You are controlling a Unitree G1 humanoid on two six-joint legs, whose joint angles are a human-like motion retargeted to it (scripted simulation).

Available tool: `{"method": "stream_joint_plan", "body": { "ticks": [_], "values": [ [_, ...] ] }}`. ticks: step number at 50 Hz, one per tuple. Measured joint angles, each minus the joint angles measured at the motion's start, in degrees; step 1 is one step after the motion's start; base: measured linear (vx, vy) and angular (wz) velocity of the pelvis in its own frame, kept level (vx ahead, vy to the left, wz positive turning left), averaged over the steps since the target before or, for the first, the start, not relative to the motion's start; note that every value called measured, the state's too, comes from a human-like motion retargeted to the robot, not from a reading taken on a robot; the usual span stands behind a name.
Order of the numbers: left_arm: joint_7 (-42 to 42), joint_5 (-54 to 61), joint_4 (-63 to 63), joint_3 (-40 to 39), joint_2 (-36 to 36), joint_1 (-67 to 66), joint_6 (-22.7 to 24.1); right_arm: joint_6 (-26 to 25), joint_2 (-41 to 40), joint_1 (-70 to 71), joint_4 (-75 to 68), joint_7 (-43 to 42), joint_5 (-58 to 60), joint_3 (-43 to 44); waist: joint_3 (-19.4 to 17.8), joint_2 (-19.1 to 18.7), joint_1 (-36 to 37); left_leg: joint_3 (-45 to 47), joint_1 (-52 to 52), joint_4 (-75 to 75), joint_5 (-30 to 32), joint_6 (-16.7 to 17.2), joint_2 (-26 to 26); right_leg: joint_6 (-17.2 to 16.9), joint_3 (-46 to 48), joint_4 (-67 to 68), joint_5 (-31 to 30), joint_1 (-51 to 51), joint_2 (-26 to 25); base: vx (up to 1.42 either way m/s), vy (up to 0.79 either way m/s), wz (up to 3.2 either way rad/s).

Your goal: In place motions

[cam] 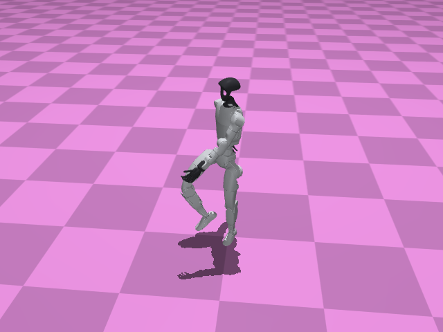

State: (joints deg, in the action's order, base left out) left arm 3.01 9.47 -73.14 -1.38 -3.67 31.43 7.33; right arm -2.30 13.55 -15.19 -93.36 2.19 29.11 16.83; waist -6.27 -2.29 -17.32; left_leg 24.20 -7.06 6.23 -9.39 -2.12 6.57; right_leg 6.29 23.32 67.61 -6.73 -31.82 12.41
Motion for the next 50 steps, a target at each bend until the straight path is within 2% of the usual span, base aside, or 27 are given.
{"method": "stream_joint_plan", "body": {
  "ticks": [8, 10, 13, 17, 21, 27, 30, 33, 35, 37, 39, 43, 45, 48, 50],
  "values": [
    [-3.33, -1.99, -7.54, 2.48, 1.24, -11.30, -0.88, 1.51, -3.35, 6.47, 9.02, 3.99, 2.73, -4.06, 5.29, 1.26, 6.69, 4.18, 0.22, -0.54, -1.03, 1.74, -3.18, -6.01, -8.38, -40.13, -6.83, 24.73, -9.87, 0.05, -0.09, -0.52],
    [-4.52, -2.29, -9.39, 2.58, 1.50, -13.66, -1.22, 1.97, -3.81, 7.93, 10.78, 4.11, 3.64, -5.46, 6.19, 2.12, 7.72, 4.05, 0.54, -0.34, -1.34, 1.93, -4.76, -7.78, -8.05, -50.10, -0.99, 30.37, -10.00, -0.02, -0.16, -0.18],
    [-6.85, -2.45, -11.94, 2.16, 1.38, -15.92, -1.88, 2.87, -4.45, 9.39, 12.68, 4.47, 5.15, -7.62, 6.40, 3.81, 9.52, 4.26, -0.06, -0.30, -1.41, 2.54, -6.73, -6.83, -6.52, -59.62, 4.81, 34.93, -9.76, -0.06, -0.16, -0.24],
    [-7.80, -2.87, -14.48, 0.61, 1.13, -16.56, -2.84, 3.38, -5.11, 10.41, 13.38, 4.81, 7.25, -8.91, 7.00, 4.42, 12.36, 5.61, 0.31, -0.33, -0.91, 3.74, -6.44, -6.89, -8.00, -63.79, 5.54, 35.16, -9.54, -0.11, -0.22, -0.29],
    [-6.61, -2.17, -14.45, -1.14, 0.25, -17.10, -2.82, 3.07, -4.96, 12.02, 9.50, 2.28, 6.31, -10.89, 7.49, 4.20, 12.20, 6.27, 0.97, -0.74, 0.10, 4.92, -5.19, -6.03, -7.89, -64.19, 6.20, 34.17, -10.19, -0.16, -0.23, 0.01],
    [-6.11, -1.83, -16.49, -4.78, -1.67, -18.94, -3.71, -0.32, -4.96, 18.04, -1.26, -1.07, 1.51, -13.88, 6.92, 3.03, 11.04, 6.71, 1.82, 2.03, 0.90, 7.01, -2.02, -4.35, -7.82, -63.42, 7.11, 33.79, -11.28, -0.19, -0.14, -0.01],
    [-6.49, -2.73, -17.67, -4.01, -2.98, -22.23, -5.61, -0.54, -5.69, 20.41, -2.06, -2.06, -0.49, -15.32, 6.79, 3.07, 11.18, 6.64, 3.59, 6.99, 2.01, 6.84, -0.58, -3.84, -7.81, -63.94, 7.17, 34.41, -11.19, -0.15, -0.14, 0.02],
    [-4.88, -5.02, -18.47, -3.10, -4.09, -26.54, -6.58, -0.60, -7.10, 23.22, -0.85, -1.94, -1.46, -15.80, 6.61, 4.28, 11.34, 4.79, 10.14, 20.34, 7.22, 5.87, 2.39, -3.93, -7.42, -64.39, 7.35, 34.75, -9.72, -0.17, -0.14, 0.24],
    [-3.65, -6.24, -19.56, -3.48, -5.10, -29.78, -6.83, -0.56, -8.44, 25.84, 0.42, -1.51, -2.92, -15.73, 5.69, 4.73, 11.44, 1.85, 16.62, 32.77, 12.21, 3.62, 5.76, -3.84, -6.23, -64.95, 7.41, 35.35, -9.33, -0.22, -0.17, 0.45],
    [-4.61, -6.03, -21.93, -5.10, -6.52, -33.94, -6.85, -0.49, -9.94, 31.04, 1.15, -1.34, -6.73, -16.04, 3.69, 5.25, 14.57, -2.12, 27.02, 50.29, 16.54, -1.74, 9.98, -2.80, -6.32, -65.51, 7.02, 36.12, -9.91, -0.21, -0.16, 0.00],
    [-7.15, -6.62, -23.85, -6.75, -7.55, -37.97, -7.77, -0.52, -10.93, 35.66, 2.23, -1.08, -8.91, -15.05, 2.92, 4.92, 18.93, -3.72, 36.16, 64.76, 12.69, -2.70, 14.97, -1.54, -6.77, -65.57, 6.41, 35.75, -11.35, -0.10, -0.15, -0.38],
    [-14.06, -10.34, -24.26, -8.22, -9.25, -47.41, -10.58, -0.10, -13.25, 46.10, 8.36, 1.13, -9.11, -11.66, -0.58, 4.42, 30.80, -1.18, 50.61, 86.36, 6.18, -7.13, 26.62, 1.52, -11.61, -65.40, 4.88, 35.95, -14.71, -0.05, -0.19, -1.27],
    [-16.28, -12.25, -24.26, -8.21, -9.55, -50.97, -11.14, 0.39, -13.87, 50.61, 11.46, 2.65, -8.84, -10.91, -3.07, 4.82, 35.49, 0.67, 54.61, 90.66, 4.89, -7.92, 28.32, 2.49, -14.46, -64.81, 4.46, 36.57, -14.64, -0.05, -0.08, -1.66],
    [-17.42, -15.55, -24.26, -10.05, -8.91, -57.33, -13.05, 0.37, -14.75, 58.81, 17.14, 3.67, -8.85, -11.54, -8.33, 7.35, 43.78, 8.52, 57.70, 93.62, 2.64, -6.97, 30.45, 4.29, -20.53, -61.25, 3.93, 35.57, -11.82, -0.04, 0.03, -1.81],
    [-17.74, -16.28, -24.26, -11.88, -8.62, -60.56, -14.71, 1.77, -14.69, 63.36, 20.93, 3.04, -9.20, -12.80, -10.67, 8.69, 47.11, 11.90, 60.31, 92.77, 1.77, -6.68, 29.88, 5.00, -22.50, -57.91, 4.53, 33.89, -9.92, -0.03, 0.07, -0.82]
  ]
}}
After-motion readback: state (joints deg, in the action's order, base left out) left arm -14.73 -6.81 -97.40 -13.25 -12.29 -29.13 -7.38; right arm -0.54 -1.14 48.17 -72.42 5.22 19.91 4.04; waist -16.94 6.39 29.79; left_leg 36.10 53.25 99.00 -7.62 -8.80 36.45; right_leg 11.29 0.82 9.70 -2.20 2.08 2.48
